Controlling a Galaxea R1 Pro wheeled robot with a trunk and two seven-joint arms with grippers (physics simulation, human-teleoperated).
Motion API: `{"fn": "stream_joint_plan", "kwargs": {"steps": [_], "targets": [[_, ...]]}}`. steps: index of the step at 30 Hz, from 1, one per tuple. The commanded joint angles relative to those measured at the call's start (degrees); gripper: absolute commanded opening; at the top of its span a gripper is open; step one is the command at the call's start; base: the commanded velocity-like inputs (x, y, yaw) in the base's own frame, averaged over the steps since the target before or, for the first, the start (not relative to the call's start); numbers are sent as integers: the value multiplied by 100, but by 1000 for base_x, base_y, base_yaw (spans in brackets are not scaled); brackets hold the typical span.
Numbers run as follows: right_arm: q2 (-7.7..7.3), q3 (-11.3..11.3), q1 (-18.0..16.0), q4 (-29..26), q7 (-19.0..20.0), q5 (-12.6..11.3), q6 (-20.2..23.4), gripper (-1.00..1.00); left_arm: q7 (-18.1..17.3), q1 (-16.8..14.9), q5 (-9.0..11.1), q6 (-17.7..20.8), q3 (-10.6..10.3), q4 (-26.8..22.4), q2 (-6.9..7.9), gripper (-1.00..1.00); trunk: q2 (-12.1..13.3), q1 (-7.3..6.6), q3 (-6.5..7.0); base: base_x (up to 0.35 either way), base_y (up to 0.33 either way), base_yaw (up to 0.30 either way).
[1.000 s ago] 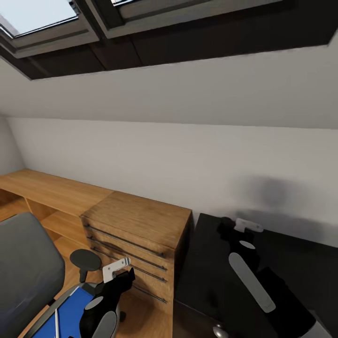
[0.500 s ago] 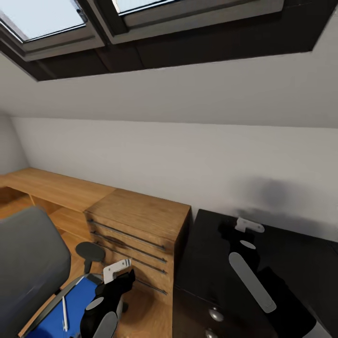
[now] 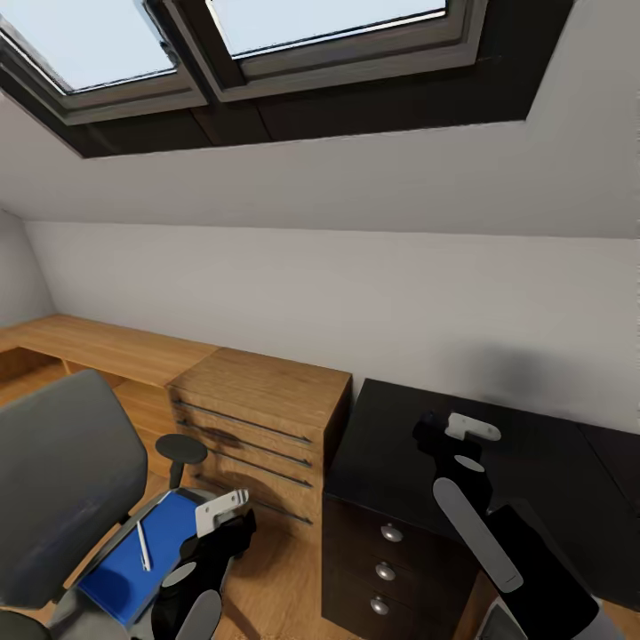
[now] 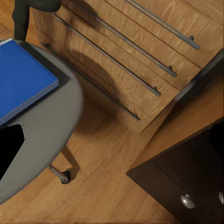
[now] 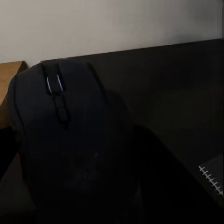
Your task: In the bedroom, organize the workspace by keeping the computer under the desk, ensuring the monitor is on the desk, placing the keyboard on the desk next to the monitor, placing the mouse on the desk next to the keyboard, moving the folder from the swivel chair onto the desk next to the mouse, stacking the notebook on top of the folder with the pen on top of the notebook, and positioning the swivel chair next to the desk.
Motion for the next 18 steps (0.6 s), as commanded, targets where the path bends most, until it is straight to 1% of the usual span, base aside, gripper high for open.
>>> {"fn": "stream_joint_plan", "kwargs": {"steps": [1,2,4,7,14,18], "targets": [[-10,9,-8,-10,-50,-42,16,-100,44,-5,35,17,-20,-18,0,100,-6,-3,-8,-336,78,-3],[-14,5,-8,-6,-68,-34,13,-100,44,-5,35,10,-117,-45,0,100,-6,-3,-8,-332,54,0],[-16,-1,-8,2,-62,-29,13,-100,44,-5,34,14,-126,-47,0,100,-6,-3,-8,-250,28,-30],[-27,-15,-8,7,-53,-29,11,-100,44,-5,34,21,-171,-48,0,100,-6,-3,-8,-71,8,-185],[-29,-19,-8,49,-55,-29,-144,-100,46,-5,34,18,-246,-49,0,100,275,-157,118,-15,2,-249],[-24,-13,-8,119,-50,-32,-180,-100,51,-5,28,15,-330,-49,0,100,436,-245,190,-2,0,-264]]}}
